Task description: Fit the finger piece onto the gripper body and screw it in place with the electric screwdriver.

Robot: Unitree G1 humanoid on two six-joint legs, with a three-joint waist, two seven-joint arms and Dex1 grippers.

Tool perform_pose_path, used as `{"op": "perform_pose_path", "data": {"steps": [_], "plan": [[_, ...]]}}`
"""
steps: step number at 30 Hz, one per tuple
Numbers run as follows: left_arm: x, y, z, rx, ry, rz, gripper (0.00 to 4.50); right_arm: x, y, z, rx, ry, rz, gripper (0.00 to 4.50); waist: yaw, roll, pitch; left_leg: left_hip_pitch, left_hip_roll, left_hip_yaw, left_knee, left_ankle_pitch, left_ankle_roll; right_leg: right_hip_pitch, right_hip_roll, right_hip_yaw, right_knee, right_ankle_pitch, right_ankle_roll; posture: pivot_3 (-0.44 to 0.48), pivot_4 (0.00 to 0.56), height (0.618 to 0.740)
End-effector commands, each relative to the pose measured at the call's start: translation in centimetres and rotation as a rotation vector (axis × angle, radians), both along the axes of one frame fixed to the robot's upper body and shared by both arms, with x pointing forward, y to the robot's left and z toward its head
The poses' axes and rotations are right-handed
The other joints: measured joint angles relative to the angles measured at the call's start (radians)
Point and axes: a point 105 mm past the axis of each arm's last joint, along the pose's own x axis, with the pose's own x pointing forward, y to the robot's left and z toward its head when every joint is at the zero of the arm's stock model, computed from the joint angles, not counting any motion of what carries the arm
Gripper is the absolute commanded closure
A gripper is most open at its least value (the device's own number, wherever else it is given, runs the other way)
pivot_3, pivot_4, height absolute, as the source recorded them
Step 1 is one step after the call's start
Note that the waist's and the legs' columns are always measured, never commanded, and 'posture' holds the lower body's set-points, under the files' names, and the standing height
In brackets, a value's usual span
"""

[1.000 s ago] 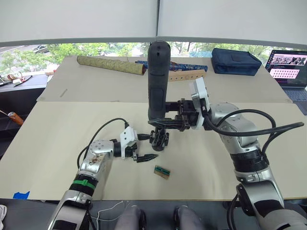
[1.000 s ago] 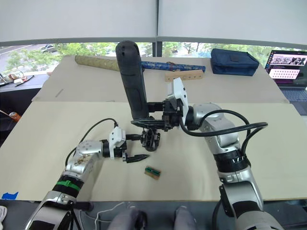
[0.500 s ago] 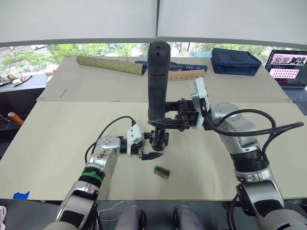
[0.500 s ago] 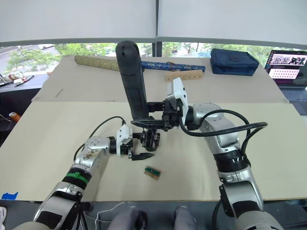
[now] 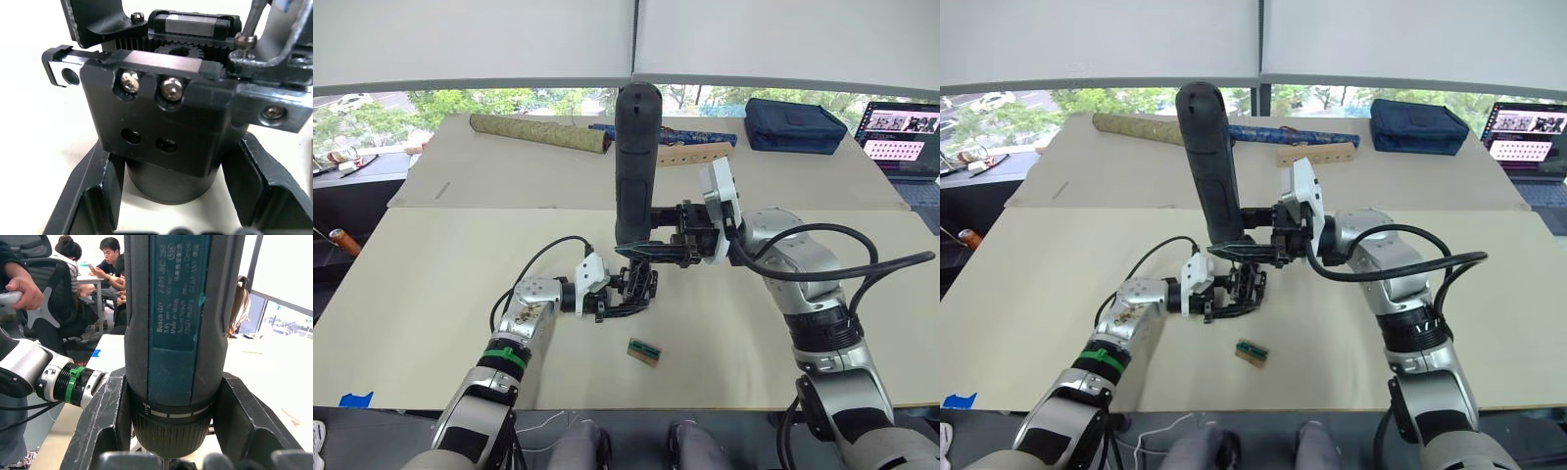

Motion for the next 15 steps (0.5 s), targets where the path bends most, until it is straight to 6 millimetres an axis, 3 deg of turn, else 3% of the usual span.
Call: {"op": "perform_pose_path", "data": {"steps": [1,15], "plan": [[-0.5,-0.4,-0.2,0.008,-0.007,-0.034,2.17,0.3,-0.1,-1.0,-0.049,0.016,-0.033,2.6,0.0,0.0,0.0,0.0,0.0,0.0,0.0,0.0,0.0,0.0,0.0,0.0,0.0,0.0,0.0,0.0,0.15,0.734],[-0.8,-0.6,-0.7,0.015,-0.011,-0.021,2.17,0.0,0.3,-3.7,-0.098,0.05,-0.056,2.6,0.0,0.0,-0.001,0.003,0.0,0.0,0.0,0.0,0.0,0.002,0.0,0.0,0.001,0.0,0.0,0.0,0.15,0.734]]}}
